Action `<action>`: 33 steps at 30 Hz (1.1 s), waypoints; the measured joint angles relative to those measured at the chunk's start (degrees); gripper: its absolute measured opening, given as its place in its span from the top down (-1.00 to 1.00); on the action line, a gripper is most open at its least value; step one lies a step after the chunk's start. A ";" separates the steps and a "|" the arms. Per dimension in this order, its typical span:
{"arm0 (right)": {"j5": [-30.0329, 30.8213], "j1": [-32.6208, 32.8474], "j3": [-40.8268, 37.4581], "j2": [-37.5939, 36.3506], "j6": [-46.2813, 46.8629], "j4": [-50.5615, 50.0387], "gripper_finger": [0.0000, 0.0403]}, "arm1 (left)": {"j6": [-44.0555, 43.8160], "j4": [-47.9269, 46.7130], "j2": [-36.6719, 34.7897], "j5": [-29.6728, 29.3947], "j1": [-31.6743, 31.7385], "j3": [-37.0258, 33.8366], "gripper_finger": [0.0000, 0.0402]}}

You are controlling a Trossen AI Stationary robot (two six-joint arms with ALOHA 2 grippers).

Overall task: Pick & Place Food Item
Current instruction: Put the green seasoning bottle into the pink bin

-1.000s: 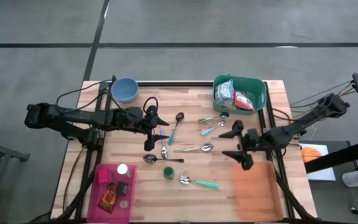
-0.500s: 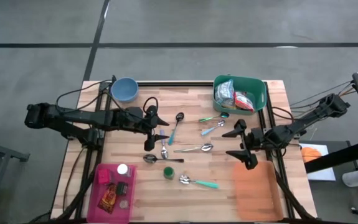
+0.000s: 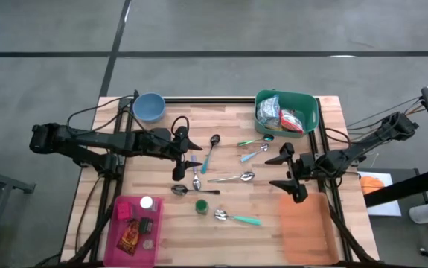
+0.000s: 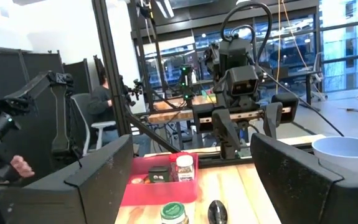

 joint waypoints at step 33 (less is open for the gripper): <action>0.02 0.02 -0.09 0.00 0.04 -0.11 -0.60 | -42.38 -29.69 0.02 -25.99 -27.49 11.07 -0.34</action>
